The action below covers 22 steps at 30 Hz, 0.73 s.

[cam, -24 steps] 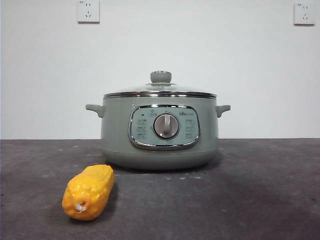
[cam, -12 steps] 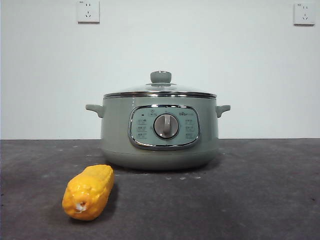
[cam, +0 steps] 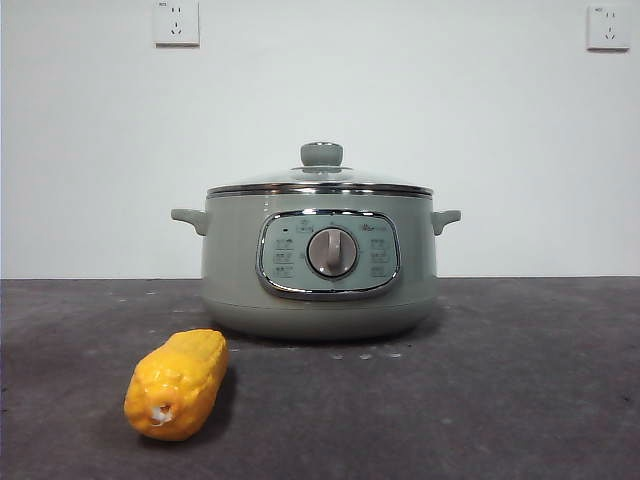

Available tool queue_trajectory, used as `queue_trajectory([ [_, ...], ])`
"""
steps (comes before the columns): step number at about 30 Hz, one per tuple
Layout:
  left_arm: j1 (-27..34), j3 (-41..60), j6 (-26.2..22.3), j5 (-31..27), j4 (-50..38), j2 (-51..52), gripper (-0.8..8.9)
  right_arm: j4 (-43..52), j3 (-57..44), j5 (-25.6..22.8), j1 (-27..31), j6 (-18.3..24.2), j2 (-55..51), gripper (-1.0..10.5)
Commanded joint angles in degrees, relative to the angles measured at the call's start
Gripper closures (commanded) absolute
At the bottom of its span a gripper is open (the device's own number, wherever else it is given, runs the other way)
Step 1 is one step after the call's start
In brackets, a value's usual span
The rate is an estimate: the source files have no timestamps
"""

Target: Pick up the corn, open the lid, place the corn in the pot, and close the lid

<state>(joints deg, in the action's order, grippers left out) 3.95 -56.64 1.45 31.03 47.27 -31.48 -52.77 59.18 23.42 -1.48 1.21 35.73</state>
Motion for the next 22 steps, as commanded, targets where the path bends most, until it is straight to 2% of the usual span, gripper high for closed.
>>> queue_trajectory([
  [1,-0.3,-0.1,-0.7,1.1,0.3,-0.5,7.76,0.2,0.6,0.2,0.0,0.7,0.2,9.3],
  [2,-0.3,-0.1,-0.5,1.2,0.3,-0.6,7.10,0.3,0.6,0.2,0.0,0.7,0.2,8.9],
  [4,-0.3,-0.1,-0.4,1.1,0.3,-0.7,4.66,0.3,0.7,0.2,0.0,0.7,0.2,6.9],
  [6,-0.3,-0.1,-0.4,1.2,0.3,-0.9,2.42,0.2,0.7,0.2,0.0,0.5,0.2,4.3],
  [7,-0.3,-0.1,-0.4,1.2,0.3,-0.9,2.03,0.2,0.7,0.2,0.0,0.5,0.2,3.5],
  [9,-0.3,-0.1,-0.4,1.2,0.3,-1.1,2.03,0.2,0.7,0.3,0.0,0.3,0.5,2.9],
  [16,-0.2,-0.1,0.0,2.5,0.3,-1.8,2.03,0.0,0.7,3.1,-0.1,0.2,2.1,2.9],
  [19,-0.2,-0.1,0.0,2.5,0.2,-1.9,2.03,0.4,0.7,6.9,-0.1,-1.6,3.5,2.9],
  [22,-0.3,-0.1,0.0,2.5,0.2,-1.9,2.03,2.3,0.7,13.7,-0.3,-4.3,5.3,2.9],
])
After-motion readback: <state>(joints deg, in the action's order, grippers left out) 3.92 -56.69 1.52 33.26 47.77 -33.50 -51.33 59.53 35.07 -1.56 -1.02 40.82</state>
